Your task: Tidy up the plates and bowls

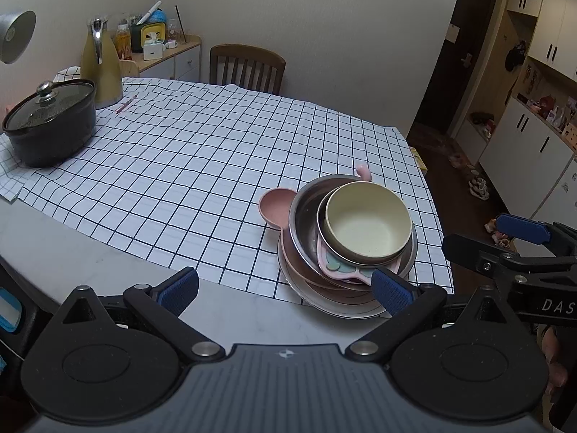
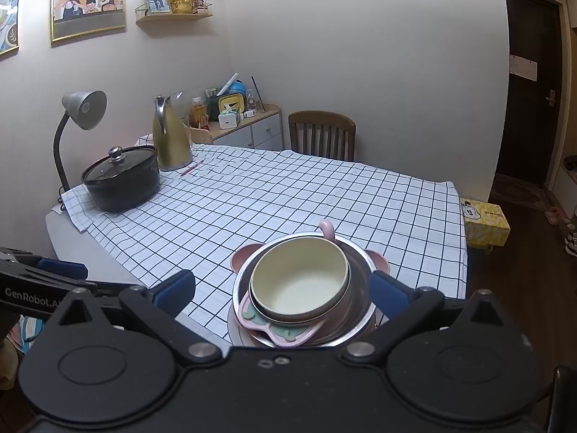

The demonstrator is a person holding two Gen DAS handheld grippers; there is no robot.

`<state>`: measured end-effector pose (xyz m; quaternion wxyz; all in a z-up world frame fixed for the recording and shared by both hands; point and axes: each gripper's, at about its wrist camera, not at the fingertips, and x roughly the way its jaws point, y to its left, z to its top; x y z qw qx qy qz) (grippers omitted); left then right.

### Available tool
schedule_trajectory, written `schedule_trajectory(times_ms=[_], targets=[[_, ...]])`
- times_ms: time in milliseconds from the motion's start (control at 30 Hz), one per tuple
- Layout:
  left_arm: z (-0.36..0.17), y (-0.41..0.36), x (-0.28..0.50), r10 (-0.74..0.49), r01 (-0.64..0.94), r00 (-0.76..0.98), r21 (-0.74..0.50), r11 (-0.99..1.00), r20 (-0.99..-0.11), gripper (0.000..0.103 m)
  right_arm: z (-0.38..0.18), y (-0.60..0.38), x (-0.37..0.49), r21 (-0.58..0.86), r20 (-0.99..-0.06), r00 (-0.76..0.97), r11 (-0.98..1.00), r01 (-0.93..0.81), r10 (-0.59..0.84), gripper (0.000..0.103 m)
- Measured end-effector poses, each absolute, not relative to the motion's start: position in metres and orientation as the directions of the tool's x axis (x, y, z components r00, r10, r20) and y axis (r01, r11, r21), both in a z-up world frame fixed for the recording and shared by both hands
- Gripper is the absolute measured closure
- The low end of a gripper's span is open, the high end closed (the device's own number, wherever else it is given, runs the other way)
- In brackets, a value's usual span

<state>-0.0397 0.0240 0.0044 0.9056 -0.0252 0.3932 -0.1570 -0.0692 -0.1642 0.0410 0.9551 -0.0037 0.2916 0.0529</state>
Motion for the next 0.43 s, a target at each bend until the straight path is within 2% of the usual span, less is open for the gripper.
schedule_trajectory(times_ms=[433], targets=[[0.0044, 0.022, -0.0303, -0.287, 0.249, 0.653, -0.159, 0.955, -0.701, 0.0, 0.039, -0.1667, -0.06, 0.034, -0.573, 0.812, 0.994, -0.106, 0.106, 0.0]])
